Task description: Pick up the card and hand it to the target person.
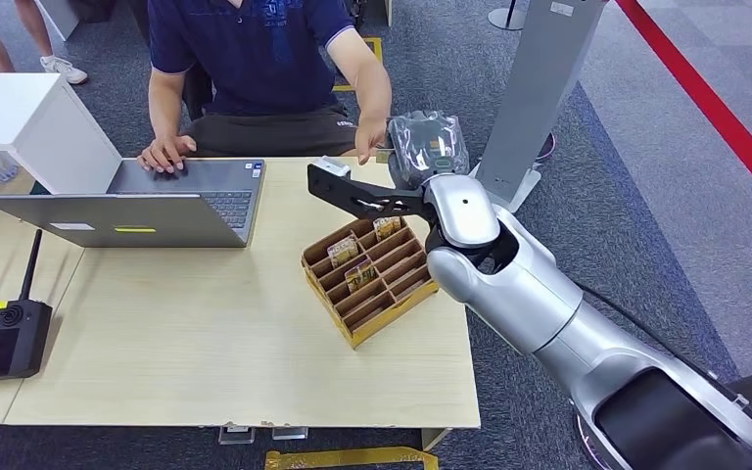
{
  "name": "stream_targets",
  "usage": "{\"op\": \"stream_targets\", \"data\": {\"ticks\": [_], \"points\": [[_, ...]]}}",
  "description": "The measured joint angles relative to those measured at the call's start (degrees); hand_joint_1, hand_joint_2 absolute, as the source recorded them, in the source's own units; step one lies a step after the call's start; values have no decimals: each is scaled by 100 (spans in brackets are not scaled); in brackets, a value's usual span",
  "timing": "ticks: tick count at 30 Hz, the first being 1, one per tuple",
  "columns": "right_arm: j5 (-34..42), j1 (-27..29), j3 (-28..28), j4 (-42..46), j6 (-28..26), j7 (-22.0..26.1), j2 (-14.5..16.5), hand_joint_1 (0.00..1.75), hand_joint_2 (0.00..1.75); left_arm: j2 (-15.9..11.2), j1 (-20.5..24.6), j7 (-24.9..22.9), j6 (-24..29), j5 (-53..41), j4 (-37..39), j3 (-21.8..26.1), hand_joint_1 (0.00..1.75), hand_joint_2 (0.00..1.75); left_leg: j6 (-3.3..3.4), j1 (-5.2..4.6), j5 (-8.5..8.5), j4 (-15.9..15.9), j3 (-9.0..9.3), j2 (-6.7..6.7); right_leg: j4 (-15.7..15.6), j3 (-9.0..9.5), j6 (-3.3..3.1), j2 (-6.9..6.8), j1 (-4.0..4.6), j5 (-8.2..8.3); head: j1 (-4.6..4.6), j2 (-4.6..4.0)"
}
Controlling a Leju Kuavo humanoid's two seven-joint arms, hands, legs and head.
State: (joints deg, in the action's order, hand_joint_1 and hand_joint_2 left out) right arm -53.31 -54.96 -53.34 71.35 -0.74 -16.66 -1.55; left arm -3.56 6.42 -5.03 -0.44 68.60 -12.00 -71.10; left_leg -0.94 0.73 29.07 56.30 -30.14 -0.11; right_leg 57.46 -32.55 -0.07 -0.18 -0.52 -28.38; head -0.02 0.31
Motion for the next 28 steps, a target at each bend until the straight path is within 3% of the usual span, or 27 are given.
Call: {"op": "stream_targets", "data": {"ticks": [11,15,28], "points": [[279,-148,-166,-1481,-613,480,672,157,175,13,16,-31,27,145,0,-2,0,0,0,0,0,0,-2,-1,0,-1,0,-1,0,0,0,0],[290,-148,-213,-1888,-674,541,864,0,175,16,15,-84,17,165,0,-5,0,0,0,0,0,0,-3,0,0,-2,0,-2,0,0,0,0],[308,-150,-260,-2299,-691,499,994,0,175,20,13,-13,-4,167,0,-44,0,0,0,0,0,0,0,0,0,-2,0,-1,0,0,0,0]]}}
